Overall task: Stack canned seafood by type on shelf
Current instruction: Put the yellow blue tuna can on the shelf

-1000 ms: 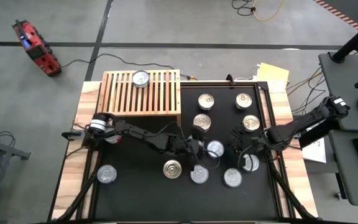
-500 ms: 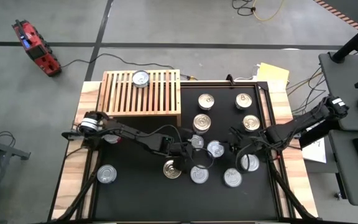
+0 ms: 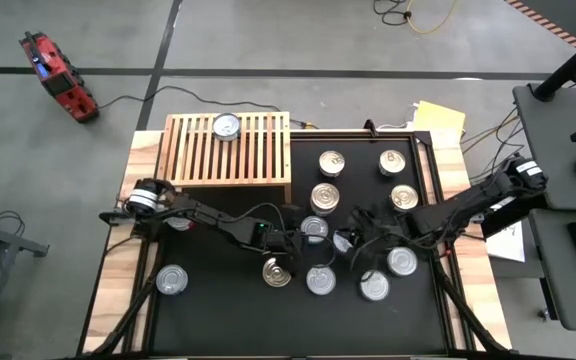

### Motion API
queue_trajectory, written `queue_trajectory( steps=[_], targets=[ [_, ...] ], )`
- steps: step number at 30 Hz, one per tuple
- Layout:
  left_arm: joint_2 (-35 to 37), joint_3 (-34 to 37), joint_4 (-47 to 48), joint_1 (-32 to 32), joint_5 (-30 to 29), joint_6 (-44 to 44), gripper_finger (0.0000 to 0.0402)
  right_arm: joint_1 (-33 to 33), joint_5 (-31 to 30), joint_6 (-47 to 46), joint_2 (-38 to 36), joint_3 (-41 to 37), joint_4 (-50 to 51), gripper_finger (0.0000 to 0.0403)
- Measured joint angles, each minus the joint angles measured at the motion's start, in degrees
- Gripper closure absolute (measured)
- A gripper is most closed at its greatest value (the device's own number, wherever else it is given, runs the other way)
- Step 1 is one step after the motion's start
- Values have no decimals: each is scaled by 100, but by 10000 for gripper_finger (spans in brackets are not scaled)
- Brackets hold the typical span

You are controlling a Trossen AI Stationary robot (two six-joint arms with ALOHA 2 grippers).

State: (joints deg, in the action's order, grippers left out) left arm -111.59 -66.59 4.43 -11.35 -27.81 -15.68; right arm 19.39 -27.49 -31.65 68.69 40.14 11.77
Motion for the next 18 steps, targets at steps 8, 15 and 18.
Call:
queue_trajectory(
  steps=[8, 15, 18],
  targets=[
    [17, 169, -351, 14, 4, -11, 401, -225, 112, -888, 387, 94, 39, 370],
    [13, 186, -588, 143, 22, 410, 401, -375, 348, -1081, 391, 94, 157, 370],
    [226, 198, -549, 151, 37, 553, 401, -370, 376, -1081, 387, 94, 159, 370]
  ],
)
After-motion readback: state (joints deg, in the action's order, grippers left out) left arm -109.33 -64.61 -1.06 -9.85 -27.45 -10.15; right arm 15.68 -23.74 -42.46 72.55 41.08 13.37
